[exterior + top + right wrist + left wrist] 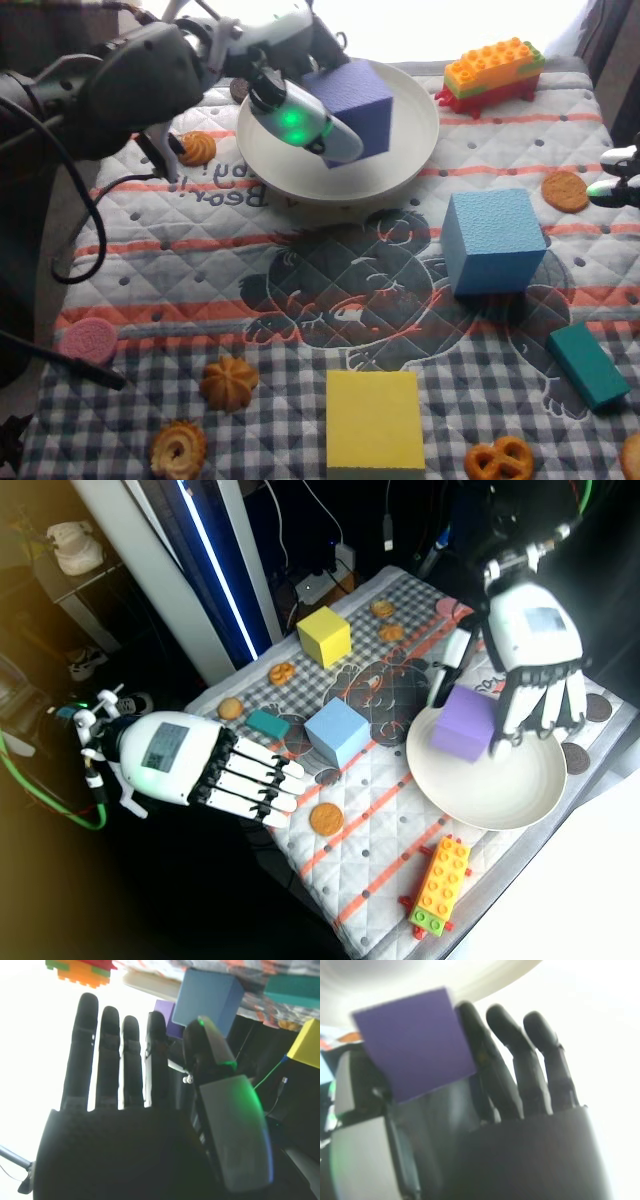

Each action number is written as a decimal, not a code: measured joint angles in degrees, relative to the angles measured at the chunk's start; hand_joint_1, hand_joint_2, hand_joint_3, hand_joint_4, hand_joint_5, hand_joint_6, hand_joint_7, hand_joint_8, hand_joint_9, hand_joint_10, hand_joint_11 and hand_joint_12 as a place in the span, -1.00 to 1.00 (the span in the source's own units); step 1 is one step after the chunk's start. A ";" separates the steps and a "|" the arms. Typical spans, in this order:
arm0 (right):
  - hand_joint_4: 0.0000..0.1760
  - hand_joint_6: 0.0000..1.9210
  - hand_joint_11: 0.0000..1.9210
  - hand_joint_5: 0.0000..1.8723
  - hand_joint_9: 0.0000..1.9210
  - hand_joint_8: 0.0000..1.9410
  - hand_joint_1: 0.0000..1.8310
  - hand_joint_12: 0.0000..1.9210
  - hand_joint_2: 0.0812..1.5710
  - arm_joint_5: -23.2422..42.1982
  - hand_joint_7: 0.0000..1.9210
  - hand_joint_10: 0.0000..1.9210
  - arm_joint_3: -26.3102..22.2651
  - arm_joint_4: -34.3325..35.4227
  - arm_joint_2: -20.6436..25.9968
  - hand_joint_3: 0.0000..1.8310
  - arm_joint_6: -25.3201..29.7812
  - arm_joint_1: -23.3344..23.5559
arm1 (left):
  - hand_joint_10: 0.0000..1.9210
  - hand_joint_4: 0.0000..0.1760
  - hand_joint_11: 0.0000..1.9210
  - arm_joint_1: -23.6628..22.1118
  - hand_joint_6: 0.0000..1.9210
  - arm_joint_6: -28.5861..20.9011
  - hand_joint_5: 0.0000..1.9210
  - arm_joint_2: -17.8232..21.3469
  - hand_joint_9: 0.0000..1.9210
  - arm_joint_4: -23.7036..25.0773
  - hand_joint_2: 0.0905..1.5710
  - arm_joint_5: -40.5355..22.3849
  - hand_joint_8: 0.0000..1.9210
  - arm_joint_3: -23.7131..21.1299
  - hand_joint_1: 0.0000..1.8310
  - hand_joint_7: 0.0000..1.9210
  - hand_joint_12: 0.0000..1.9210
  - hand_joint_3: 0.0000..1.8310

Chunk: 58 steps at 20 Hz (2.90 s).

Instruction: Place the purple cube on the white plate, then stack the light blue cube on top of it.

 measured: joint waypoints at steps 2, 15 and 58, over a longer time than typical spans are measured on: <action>-0.78 -1.00 -0.48 -0.34 -0.50 -1.00 -0.15 -0.88 0.69 0.00 -0.54 -0.99 0.00 -0.31 -0.22 -1.00 0.09 0.00 | -0.27 0.68 -1.00 0.57 -1.00 0.11 -0.43 -0.13 -0.71 -1.16 0.08 -0.48 -1.00 0.81 -0.23 -0.35 0.41 -1.00; -1.00 -1.00 -0.50 -0.34 -0.51 -1.00 -0.17 -0.87 0.69 0.09 -0.54 -1.00 0.00 -0.39 -0.57 -1.00 0.90 0.04 | -0.99 1.00 -1.00 3.96 -1.00 -8.00 -0.84 2.97 -0.82 -0.33 0.06 -3.34 -1.00 -3.82 -0.22 -0.83 -0.37 -1.00; -1.00 0.08 0.02 0.01 0.30 -0.83 0.24 0.48 0.41 -17.11 0.47 -0.16 19.58 -11.63 -20.74 -1.00 10.62 33.86 | -1.00 0.71 -1.00 38.80 -0.99 -48.65 -0.92 30.64 -1.00 13.29 0.08 -46.10 -1.00 -38.32 -0.05 -1.00 -1.00 -1.00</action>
